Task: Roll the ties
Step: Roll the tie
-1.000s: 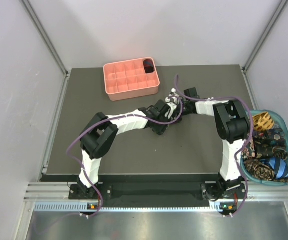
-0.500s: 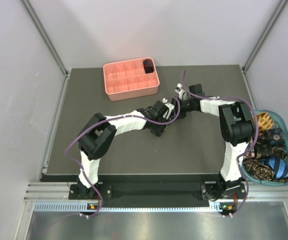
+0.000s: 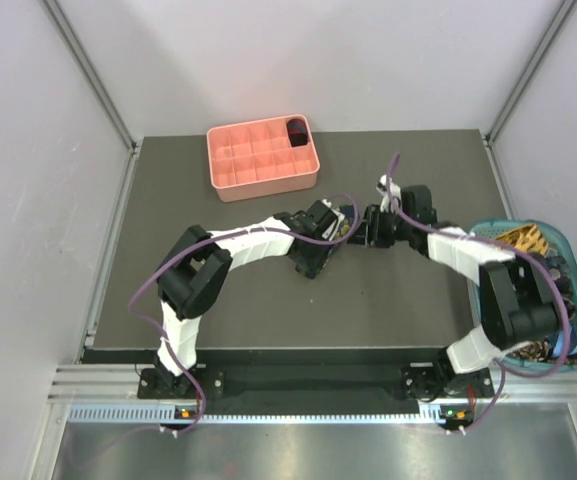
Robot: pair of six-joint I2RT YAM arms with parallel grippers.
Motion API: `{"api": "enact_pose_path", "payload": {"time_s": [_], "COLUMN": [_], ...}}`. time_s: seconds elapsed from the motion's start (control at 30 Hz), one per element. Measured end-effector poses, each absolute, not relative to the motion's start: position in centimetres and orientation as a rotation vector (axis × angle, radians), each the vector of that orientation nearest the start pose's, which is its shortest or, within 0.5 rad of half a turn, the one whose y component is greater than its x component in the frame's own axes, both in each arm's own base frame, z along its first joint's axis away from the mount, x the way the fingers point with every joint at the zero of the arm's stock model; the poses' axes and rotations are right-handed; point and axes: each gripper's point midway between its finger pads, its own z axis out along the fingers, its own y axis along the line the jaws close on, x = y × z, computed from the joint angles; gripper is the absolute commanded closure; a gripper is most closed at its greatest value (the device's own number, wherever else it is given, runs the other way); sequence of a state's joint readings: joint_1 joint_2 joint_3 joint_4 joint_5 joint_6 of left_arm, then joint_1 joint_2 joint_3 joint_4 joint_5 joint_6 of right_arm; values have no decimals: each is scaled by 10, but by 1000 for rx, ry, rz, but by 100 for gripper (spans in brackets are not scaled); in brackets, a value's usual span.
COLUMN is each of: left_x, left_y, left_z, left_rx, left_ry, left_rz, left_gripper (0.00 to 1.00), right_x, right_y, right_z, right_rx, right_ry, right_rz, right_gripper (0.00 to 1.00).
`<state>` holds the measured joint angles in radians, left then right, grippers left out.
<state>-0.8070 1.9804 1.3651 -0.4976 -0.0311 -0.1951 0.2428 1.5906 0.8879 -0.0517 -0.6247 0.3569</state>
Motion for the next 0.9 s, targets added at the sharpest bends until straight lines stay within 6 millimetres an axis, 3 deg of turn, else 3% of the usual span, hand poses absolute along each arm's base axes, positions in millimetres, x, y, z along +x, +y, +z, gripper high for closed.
{"api": "enact_pose_path", "payload": {"time_s": [0.17, 0.4, 0.77, 0.9], "left_x": [296, 296, 295, 295], "left_y": [-313, -314, -314, -314], "left_z": [20, 19, 18, 18], "left_rx": [825, 860, 939, 961], "left_ry": [2644, 2711, 2765, 2766], "left_rz": [-230, -195, -171, -168], "left_gripper": [73, 73, 73, 73], "right_x": [288, 225, 196, 181], "right_y": [201, 229, 255, 270], "right_z": [77, 71, 91, 88], "right_rx": [-258, -452, -566, -701], "right_ry": [2349, 2263, 2043, 1983], "right_rz": [843, 641, 462, 369], "right_gripper": [60, 59, 59, 56]}}
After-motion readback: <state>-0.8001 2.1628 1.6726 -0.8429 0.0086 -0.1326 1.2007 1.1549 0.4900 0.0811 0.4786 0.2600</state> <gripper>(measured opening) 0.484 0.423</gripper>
